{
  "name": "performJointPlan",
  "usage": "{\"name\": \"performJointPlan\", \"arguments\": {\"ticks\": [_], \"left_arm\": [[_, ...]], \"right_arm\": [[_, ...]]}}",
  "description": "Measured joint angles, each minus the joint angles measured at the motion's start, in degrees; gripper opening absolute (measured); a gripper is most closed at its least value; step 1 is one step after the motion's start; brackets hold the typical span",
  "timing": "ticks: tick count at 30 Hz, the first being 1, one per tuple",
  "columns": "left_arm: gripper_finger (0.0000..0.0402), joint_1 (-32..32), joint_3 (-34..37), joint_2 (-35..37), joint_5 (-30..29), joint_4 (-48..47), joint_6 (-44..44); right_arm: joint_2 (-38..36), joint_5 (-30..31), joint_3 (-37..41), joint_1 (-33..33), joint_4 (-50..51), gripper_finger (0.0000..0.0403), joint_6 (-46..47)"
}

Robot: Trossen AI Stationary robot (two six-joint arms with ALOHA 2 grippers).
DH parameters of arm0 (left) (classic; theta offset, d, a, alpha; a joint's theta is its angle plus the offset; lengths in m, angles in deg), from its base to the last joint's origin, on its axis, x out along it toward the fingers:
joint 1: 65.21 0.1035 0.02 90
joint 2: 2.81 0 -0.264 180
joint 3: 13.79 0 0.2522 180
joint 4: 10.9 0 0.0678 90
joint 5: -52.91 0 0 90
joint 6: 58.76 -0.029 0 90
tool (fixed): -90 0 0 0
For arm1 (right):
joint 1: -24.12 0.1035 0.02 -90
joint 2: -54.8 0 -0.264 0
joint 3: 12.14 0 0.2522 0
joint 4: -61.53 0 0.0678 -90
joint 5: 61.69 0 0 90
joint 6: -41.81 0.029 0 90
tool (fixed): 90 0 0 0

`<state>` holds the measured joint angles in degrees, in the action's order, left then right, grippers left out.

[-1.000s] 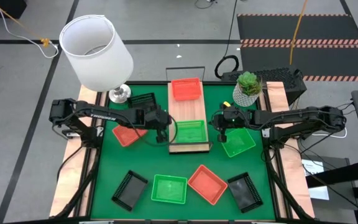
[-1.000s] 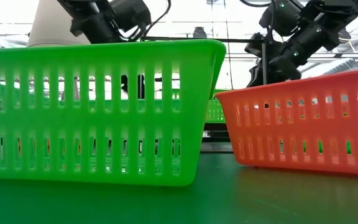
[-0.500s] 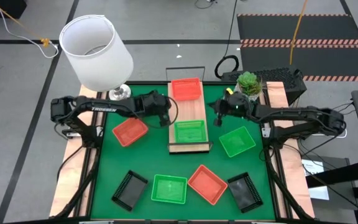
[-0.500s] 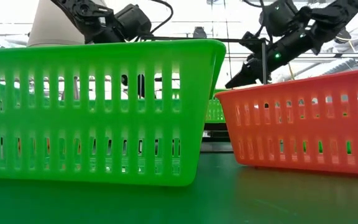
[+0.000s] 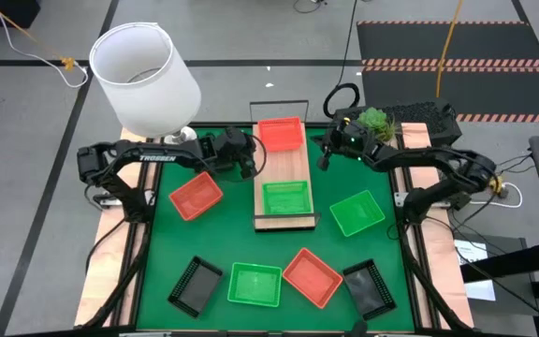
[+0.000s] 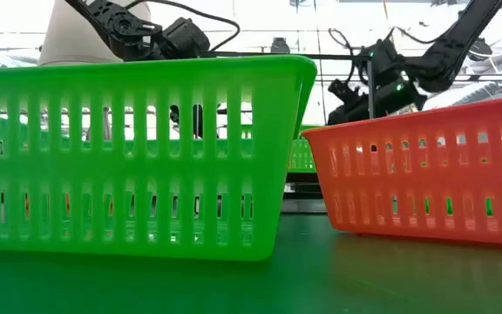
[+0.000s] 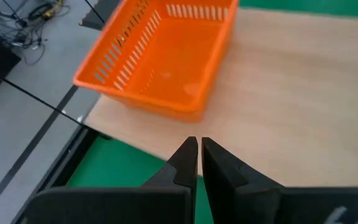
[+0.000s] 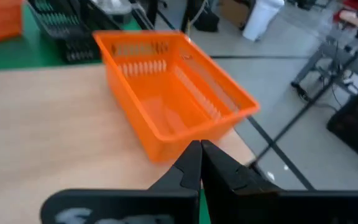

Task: Stack baskets on shelf by color
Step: Adjust the bins on the shelf, then put the top black bin on the shelf

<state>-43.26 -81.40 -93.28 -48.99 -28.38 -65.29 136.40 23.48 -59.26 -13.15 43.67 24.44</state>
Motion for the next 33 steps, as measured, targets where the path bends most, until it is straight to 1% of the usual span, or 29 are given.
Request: {"name": "performJointPlan", "arguments": {"ticks": [4, 8, 10, 12, 23, 25, 28, 33], "left_arm": [[0.0026, 0.1, 0.0, -0.3, 0.6, 0.4, 0.1], [0.0026, 0.0, 0.0, -0.3, 2.0, 0.5, 0.7], [0.0026, 0.0, 0.0, -0.3, 2.6, 0.5, 0.8], [0.0026, -0.2, 0.0, -0.3, 2.7, 0.5, 0.8], [0.0026, -0.2, 0.0, -0.3, 3.1, -1.2, 0.8], [0.0026, -0.2, 0.0, -0.3, 3.1, -1.9, 0.8], [0.0026, -0.5, 0.0, 0.2, 3.0, -3.9, 1.0], [0.0026, -2.1, 0.0, 2.9, 3.1, -6.6, 0.6]], "right_arm": [[4.8, -3.9, 0.0, -1.6, -4.4, 0.0000, 0.5], [8.0, -4.5, 0.0, -2.1, -8.7, 0.0000, 1.7], [9.0, -6.0, 0.0, -2.2, -10.6, 0.0000, 1.8], [9.6, -7.5, 0.0, -2.2, -11.8, 0.0000, 2.5], [10.2, -7.6, 0.0, -1.3, -12.2, 0.0000, 4.6], [9.8, -7.5, 0.0, -1.3, -11.2, 0.0000, 4.5], [7.4, -7.4, 0.0, -1.2, -7.0, 0.0000, 4.7], [-1.0, -7.3, 0.0, 0.2, 8.3, 0.0000, 7.3]]}}
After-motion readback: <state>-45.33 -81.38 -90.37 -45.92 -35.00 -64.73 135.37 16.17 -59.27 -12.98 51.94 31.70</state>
